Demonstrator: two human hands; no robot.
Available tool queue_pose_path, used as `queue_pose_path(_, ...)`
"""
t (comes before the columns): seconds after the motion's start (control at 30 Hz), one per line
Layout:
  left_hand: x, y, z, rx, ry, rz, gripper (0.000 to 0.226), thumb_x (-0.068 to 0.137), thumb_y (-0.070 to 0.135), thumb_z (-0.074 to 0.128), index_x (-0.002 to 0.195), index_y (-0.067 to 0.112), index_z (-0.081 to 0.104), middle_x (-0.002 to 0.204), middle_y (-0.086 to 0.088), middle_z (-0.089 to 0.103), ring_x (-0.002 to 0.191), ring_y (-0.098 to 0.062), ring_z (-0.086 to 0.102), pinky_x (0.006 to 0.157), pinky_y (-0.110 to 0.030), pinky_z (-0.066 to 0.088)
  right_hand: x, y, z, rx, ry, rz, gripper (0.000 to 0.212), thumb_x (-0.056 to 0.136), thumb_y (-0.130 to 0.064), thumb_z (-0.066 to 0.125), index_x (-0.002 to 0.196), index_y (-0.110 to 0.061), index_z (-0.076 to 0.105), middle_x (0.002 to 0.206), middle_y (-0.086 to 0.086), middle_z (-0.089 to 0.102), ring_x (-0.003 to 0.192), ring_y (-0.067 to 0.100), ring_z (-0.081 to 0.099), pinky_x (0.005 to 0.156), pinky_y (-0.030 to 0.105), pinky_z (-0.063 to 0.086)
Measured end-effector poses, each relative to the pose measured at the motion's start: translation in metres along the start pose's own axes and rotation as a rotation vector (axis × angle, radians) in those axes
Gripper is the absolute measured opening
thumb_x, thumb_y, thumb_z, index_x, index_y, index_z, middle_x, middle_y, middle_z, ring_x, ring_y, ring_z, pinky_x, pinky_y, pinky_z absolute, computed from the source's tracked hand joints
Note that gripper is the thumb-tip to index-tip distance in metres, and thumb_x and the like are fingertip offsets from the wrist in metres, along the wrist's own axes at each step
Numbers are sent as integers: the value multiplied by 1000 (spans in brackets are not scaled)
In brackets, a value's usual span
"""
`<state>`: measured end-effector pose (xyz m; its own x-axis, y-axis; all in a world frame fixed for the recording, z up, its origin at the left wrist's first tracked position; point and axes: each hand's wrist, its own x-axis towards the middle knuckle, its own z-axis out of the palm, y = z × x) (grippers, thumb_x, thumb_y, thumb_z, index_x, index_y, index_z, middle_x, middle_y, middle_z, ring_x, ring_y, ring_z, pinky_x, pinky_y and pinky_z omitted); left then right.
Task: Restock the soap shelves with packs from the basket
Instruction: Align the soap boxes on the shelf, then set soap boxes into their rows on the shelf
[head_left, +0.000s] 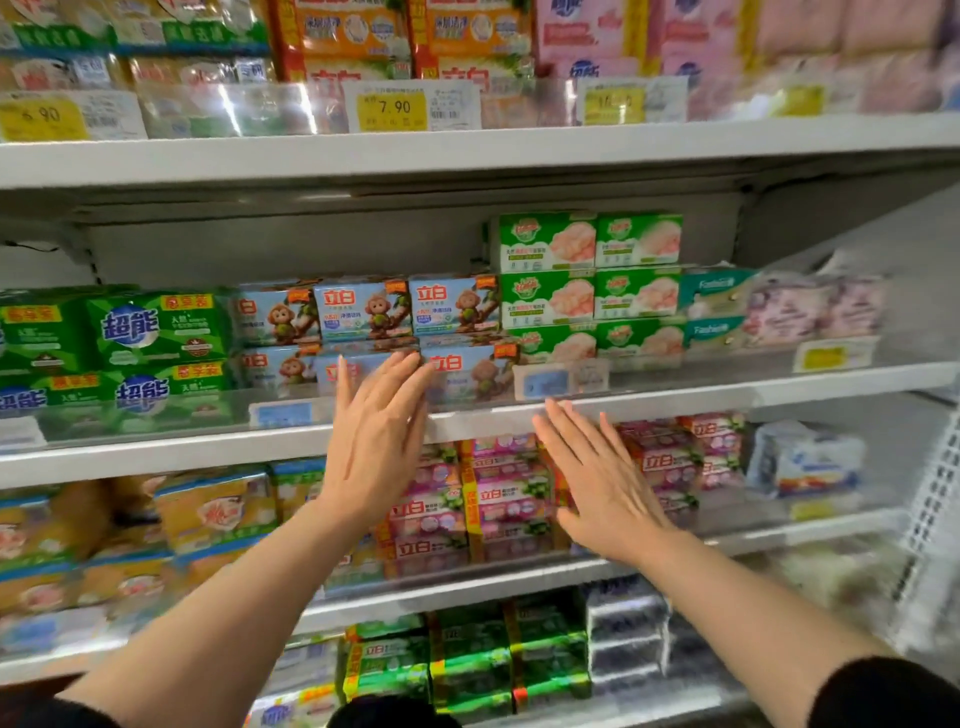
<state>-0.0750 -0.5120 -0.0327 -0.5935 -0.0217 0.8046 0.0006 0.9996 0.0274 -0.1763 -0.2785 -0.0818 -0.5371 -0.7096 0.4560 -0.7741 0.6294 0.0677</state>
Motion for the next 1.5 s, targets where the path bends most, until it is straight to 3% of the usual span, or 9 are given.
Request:
queue_pose_path(0.1,-14,47,18,-195,-90,84,38,91,13,58,129,11,59,133,-9,57,123,-29,53,116,-45,25,-30,21,-13,-8,2,57,94,86,-28,60,151,-29,-7,159,-5,-12,147,11,-9,115,33,-16)
queue_pose_path(0.2,-20,103,34,-328,-223,159,43,91,19,59,132,12,54,131,-7,55,110,-28,58,89,-38,50,-62,47,-35,-4,52,148,83,87,-32,61,153,-23,11,161,0,11,147,18,14,118,34,-5)
queue_pose_path(0.3,-21,169,50,-453,-299,240,48,89,21,62,135,12,51,127,-7,52,100,-29,61,73,-39,54,-109,81,-62,16,74,264,64,86,-28,65,142,-10,42,149,10,38,137,28,36,116,40,15)
queue_pose_path(0.43,-25,277,69,-588,-410,405,49,91,24,57,138,15,44,125,-9,50,103,-32,59,77,-46,52,-211,134,-102,-55,77,444,37,81,-21,71,112,-4,64,121,16,58,112,37,55,95,43,44)
queue_pose_path(0.6,-48,412,82,-790,-500,636,51,90,26,51,138,10,46,127,-13,51,111,-33,55,89,-45,49,-355,177,-149,-203,34,713,24,84,-18,67,103,-3,66,110,17,61,101,38,59,81,43,51)
queue_pose_path(0.77,-64,510,87,-911,-650,818,46,86,11,60,129,-4,53,119,-22,54,106,-36,58,90,-30,37,-470,204,-155,-253,-50,984,16,82,-20,68,94,-10,65,98,13,60,96,35,57,79,40,45)
queue_pose_path(0.93,-76,578,119,-765,-824,1041,55,86,20,68,136,11,48,126,-9,45,111,-28,53,96,-39,41,-545,217,-136,-152,-201,1216,30,82,-24,68,108,-11,65,106,12,60,101,32,58,81,34,43)
queue_pose_path(1.17,-122,660,160,-323,-1212,1462,78,70,40,84,135,13,52,127,-14,49,117,-32,50,99,-38,42,-614,216,-103,166,-676,1405,45,77,-45,74,101,-7,68,103,10,67,95,30,60,72,29,42)
queue_pose_path(1.5,-156,693,194,-92,-1394,1634,77,73,24,83,140,21,45,137,-2,49,126,-22,45,96,-29,37,-617,226,-61,430,-685,1593,47,77,-48,74,111,-17,65,91,-1,66,82,14,65,75,29,55)
